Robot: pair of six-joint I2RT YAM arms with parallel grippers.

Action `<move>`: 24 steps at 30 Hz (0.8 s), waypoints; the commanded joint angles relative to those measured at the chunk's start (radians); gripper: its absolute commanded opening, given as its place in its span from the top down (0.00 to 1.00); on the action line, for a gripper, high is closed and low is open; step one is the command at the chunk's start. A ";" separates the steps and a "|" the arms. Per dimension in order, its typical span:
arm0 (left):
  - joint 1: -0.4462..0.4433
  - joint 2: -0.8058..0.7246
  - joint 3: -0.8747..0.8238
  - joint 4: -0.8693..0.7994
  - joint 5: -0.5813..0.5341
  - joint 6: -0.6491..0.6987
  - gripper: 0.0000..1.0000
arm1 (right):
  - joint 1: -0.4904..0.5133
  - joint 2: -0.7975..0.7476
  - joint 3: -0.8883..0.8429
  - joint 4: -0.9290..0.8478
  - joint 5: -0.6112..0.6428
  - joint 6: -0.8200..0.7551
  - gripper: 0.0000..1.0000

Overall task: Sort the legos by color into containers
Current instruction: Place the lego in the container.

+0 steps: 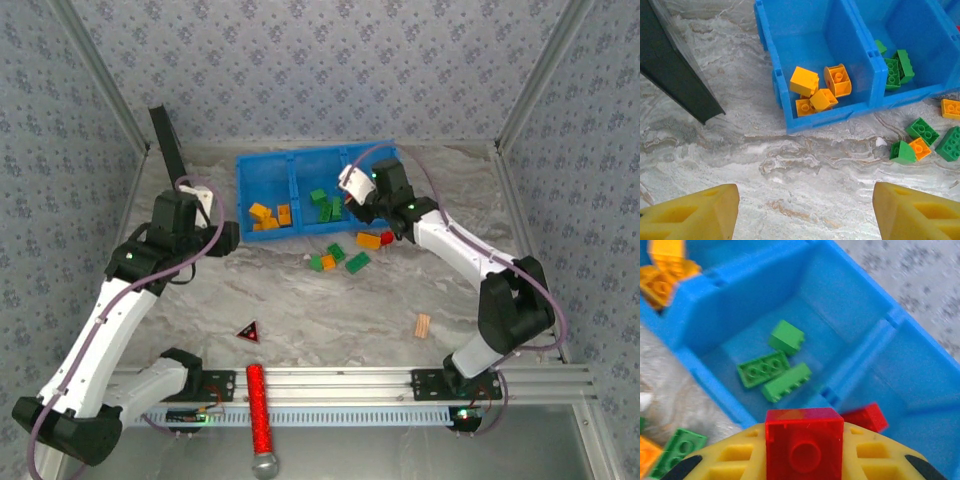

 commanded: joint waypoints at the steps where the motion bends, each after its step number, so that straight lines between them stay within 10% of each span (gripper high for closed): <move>1: 0.006 -0.018 0.000 -0.030 0.020 -0.022 0.29 | -0.045 0.047 0.079 -0.027 0.057 0.107 0.80; 24: -0.247 0.173 -0.054 0.107 0.115 -0.142 0.27 | -0.158 0.440 0.382 -0.190 0.073 0.395 0.75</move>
